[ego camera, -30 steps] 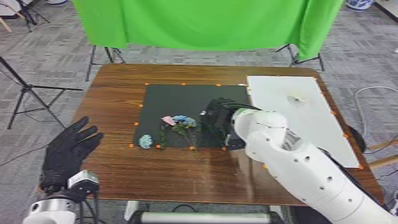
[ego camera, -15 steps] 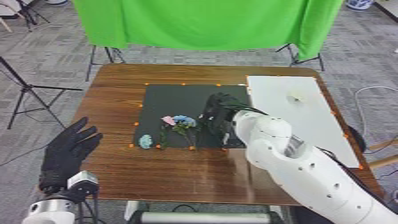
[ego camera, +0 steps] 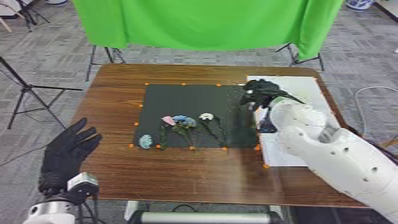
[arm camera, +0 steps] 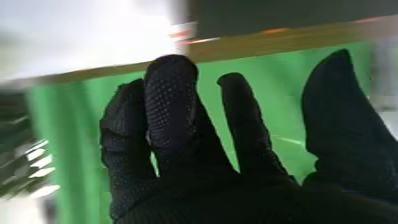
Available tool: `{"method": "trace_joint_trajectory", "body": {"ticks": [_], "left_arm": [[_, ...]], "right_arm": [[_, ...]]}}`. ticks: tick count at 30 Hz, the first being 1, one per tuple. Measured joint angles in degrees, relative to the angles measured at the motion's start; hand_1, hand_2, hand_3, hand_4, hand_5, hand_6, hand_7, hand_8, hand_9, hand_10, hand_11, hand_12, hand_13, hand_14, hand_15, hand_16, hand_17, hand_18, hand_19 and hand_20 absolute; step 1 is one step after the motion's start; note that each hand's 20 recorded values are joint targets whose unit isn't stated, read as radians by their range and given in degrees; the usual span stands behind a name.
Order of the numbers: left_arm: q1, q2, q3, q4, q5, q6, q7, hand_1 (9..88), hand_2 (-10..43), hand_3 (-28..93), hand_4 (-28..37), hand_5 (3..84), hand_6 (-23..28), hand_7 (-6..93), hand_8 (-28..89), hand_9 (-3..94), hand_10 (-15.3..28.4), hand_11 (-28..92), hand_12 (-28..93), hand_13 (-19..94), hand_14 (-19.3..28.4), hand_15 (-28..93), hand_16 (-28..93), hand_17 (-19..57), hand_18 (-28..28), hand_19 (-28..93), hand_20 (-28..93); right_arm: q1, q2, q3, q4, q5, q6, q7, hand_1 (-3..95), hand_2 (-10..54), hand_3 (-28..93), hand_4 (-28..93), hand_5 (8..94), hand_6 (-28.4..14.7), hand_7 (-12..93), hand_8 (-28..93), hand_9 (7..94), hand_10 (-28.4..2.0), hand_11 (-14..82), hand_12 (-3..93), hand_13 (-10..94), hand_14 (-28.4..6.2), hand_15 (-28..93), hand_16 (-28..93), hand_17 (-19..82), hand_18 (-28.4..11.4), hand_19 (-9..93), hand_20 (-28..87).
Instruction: Arrange flowers
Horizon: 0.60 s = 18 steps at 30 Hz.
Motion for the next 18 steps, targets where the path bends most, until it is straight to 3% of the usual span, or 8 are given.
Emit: {"method": "trace_joint_trajectory", "body": {"ticks": [8, 18], "left_arm": [[0.1, 0.63, 0.6, -0.05, -0.51, 0.63, 1.5, 23.8, 5.2, 82, -22.5, 40.1, 10.6, 16.9, -11, 36.6, 19.6, 31, 10, 28, 26.2, 55, -9, -6.8, 24.7, 61, 20], [-0.6, 1.0, 1.27, 0.01, -0.7, 0.74, 1.99, 23.8, 5.1, 82, -22.4, 40.1, 10.6, 17.1, -11, 36.6, 19.6, 32, 11, 28, 26.1, 55, -10, -6.8, 24.7, 61, 20]], "right_arm": [[6.5, 8.8, -4.1, 7.0, 1.7, 2.1, 2.7, 15.0, 3.5, 93, -23, 34.2, -3.7, 20, -15, 37.0, -19.9, 12.1, 13.7, 54, -14.2, 85, 3, 24, -24.0, 93, 32], [9.1, 8.8, -2.2, 12.3, 4.7, 0.6, 4.3, 16.1, 2.3, 93, -24, 33.8, -3.2, 20, -16, 36.5, -19.0, 11.5, 13.7, 55, -14.0, 86, 3, 24, -24.0, 93, 31]]}}
